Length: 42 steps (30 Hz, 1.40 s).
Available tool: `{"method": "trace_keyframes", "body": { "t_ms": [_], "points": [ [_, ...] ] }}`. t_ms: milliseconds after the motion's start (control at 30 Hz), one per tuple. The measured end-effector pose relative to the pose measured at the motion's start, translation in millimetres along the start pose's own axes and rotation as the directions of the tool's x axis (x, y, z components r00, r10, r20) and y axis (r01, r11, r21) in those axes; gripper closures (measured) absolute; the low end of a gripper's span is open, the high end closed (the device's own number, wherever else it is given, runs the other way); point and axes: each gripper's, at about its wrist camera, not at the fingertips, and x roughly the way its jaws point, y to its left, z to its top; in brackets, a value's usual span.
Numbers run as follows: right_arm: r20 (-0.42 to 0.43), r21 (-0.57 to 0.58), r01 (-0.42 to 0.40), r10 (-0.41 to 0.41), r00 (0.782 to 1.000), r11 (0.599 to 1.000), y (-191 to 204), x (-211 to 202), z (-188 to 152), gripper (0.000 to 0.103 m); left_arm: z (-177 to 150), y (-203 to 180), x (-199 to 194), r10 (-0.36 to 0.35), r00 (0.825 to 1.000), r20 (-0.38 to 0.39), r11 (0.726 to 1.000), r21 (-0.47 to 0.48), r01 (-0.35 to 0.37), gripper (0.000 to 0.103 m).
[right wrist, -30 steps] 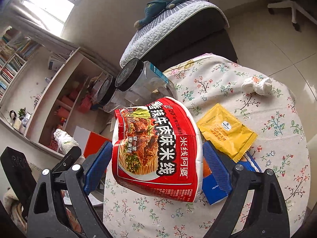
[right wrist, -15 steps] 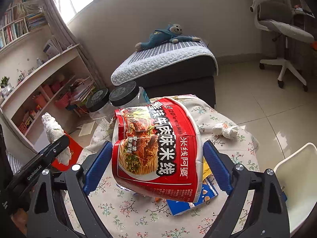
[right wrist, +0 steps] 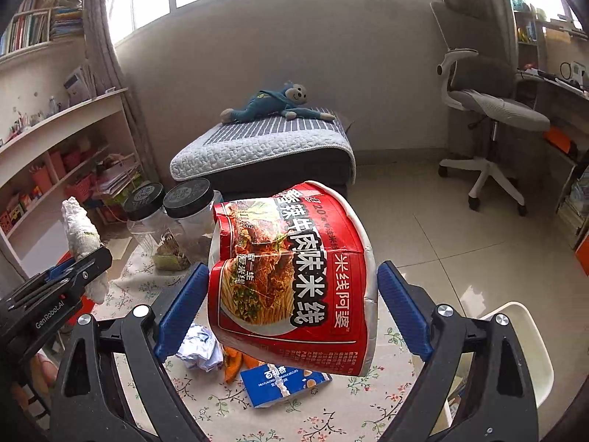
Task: Collect trash
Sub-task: 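Carry the tissue and noodle bag over the wastebasket and open both tools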
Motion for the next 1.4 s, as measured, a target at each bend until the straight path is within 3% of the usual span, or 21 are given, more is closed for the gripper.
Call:
{"method": "trace_keyframes", "body": {
  "t_ms": [433, 800, 1033, 1400],
  "points": [
    [0.039, 0.013, 0.095, -0.095, 0.995, 0.995, -44.2, -24.0, -1.5, 0.015, -7.7, -38.7, -1.5, -0.059, 0.998, -0.004, 0.997, 0.039, 0.059, 0.066],
    [0.024, 0.055, 0.217, -0.219, 0.976, 0.975, -104.7, -42.6, -10.7, 0.015, -16.4, -84.3, -5.6, -0.133, 0.991, -0.018, 0.985, 0.105, 0.135, 0.066],
    [-0.025, 0.054, 0.336, -0.336, 0.942, 0.940, -147.5, -44.6, -23.9, 0.015, -21.4, -116.2, -8.1, -0.180, 0.983, -0.038, 0.971, 0.155, 0.183, 0.066],
    [-0.125, 0.096, 0.422, -0.409, 0.904, 0.902, -202.3, -48.0, -49.2, 0.013, -28.6, -178.1, -9.3, -0.246, 0.967, -0.074, 0.940, 0.225, 0.256, 0.066]
  ]
}}
